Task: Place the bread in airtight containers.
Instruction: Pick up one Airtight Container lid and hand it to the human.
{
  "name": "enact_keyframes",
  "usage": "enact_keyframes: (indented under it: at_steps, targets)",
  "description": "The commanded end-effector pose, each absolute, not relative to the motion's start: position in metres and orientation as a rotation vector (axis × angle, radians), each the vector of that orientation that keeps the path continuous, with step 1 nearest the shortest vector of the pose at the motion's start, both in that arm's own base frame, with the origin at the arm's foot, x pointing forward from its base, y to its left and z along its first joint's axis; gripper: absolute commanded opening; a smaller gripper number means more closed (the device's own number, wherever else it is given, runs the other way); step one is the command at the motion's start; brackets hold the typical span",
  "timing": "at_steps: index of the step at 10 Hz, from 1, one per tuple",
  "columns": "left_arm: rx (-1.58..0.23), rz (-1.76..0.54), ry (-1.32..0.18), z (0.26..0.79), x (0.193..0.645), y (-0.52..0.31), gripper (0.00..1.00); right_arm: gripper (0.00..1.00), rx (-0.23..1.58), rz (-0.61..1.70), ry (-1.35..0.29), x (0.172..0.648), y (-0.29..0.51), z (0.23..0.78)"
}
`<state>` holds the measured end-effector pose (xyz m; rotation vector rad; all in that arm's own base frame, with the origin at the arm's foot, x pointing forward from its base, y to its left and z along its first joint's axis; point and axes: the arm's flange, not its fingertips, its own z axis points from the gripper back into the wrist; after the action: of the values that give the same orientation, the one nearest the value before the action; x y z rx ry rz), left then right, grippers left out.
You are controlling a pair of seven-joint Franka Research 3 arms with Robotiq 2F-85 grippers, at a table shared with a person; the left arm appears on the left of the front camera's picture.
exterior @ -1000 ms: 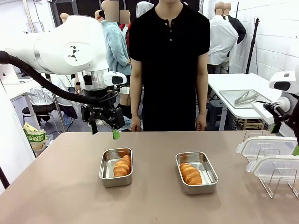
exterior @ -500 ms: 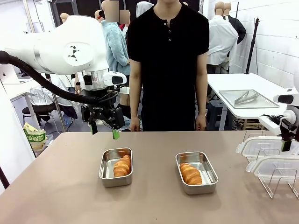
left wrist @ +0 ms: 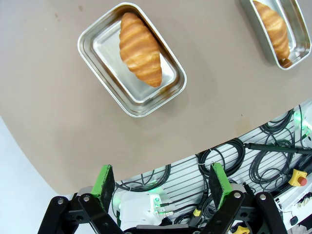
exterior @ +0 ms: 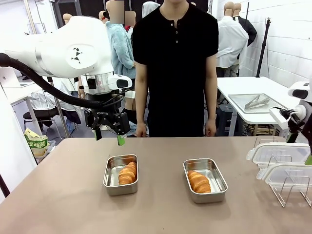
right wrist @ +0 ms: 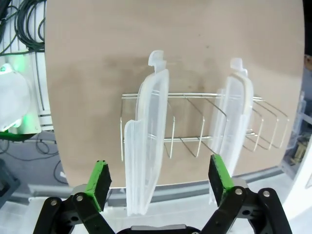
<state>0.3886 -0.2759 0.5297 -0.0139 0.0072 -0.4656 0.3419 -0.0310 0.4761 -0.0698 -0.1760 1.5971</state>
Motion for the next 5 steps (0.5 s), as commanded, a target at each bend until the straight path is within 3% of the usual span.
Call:
enact_keyframes:
  at_steps: [1,5]
  targets:
    - [-0.006,-0.463,0.005,0.5317,0.3886,-0.2747,1.00,1.00,-0.021,1.626,-0.187,0.3128,-0.0264,0.4285]
    - [-0.006,-0.463,0.005,0.5317,0.3886,-0.2747,1.00,1.00,-0.013,1.641,-0.126,0.3141,-0.0265,0.4366]
